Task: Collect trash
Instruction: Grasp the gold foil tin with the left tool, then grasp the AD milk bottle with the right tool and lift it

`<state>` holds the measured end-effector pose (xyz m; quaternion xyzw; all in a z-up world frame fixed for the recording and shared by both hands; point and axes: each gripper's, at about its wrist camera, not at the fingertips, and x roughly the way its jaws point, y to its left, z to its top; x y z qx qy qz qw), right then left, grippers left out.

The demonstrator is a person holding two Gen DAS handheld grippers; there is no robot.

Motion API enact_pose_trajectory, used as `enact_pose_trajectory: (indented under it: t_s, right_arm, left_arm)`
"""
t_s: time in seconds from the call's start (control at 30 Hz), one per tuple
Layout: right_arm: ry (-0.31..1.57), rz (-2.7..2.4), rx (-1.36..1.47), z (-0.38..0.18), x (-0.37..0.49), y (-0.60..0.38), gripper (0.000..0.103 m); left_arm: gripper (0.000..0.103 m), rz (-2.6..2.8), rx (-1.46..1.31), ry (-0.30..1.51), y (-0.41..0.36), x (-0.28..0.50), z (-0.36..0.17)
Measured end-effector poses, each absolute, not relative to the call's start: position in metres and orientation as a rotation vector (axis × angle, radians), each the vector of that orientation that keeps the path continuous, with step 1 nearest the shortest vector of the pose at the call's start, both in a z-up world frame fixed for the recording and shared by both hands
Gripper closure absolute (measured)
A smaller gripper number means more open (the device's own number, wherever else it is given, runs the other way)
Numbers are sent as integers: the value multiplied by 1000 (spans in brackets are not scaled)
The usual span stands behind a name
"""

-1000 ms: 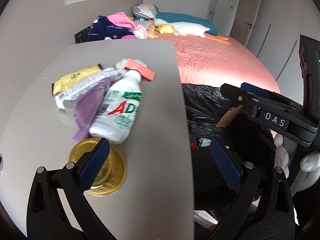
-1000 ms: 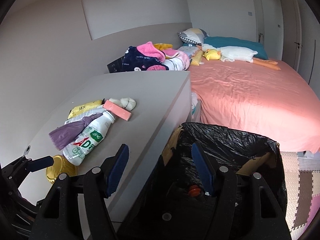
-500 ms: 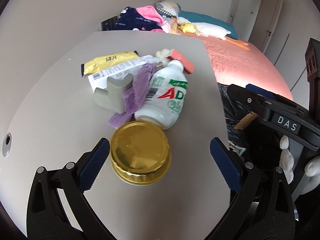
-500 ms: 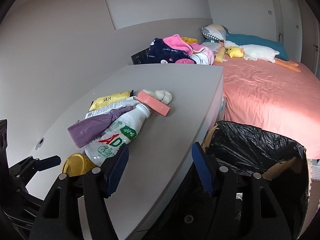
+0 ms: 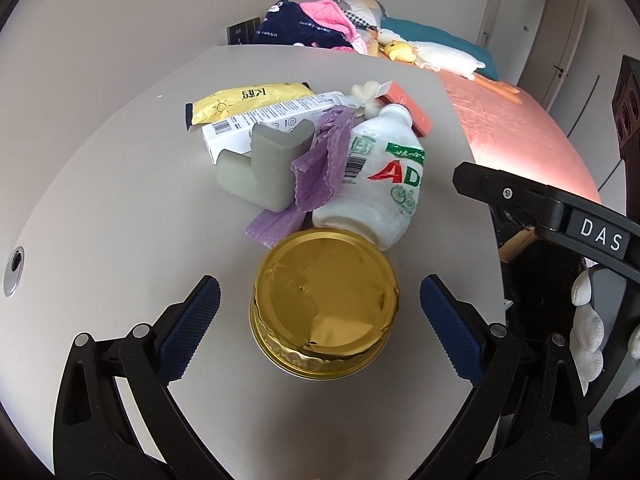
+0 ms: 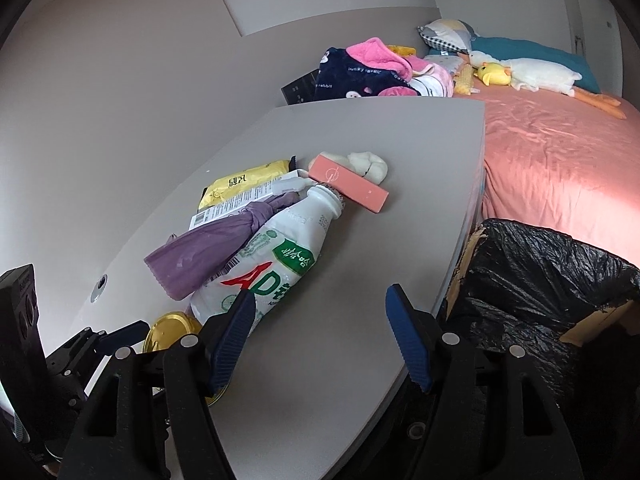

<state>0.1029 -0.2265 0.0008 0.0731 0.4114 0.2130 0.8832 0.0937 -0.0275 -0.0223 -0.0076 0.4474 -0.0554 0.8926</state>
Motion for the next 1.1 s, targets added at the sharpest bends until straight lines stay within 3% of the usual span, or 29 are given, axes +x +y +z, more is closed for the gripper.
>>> enact_pose_trajectory:
  t_s: [0.23,0.8,1.03,1.1]
  right_arm:
    - [898,497,176,-8,112,-210,35]
    - [1009,587,398,-25,139,-194,37]
    - [1041,593,504,-30,150,-192,42]
    - [1052,591,528,-31,154,-192,48]
  left_arm:
    - [30,-110,-26,960,-19,99,-33]
    - [30,-114,-15,942,-14,96,-34]
    - [30,-121,-10,947,-14,98,-34]
    - [30,-125,-7,947,-15,98,-34]
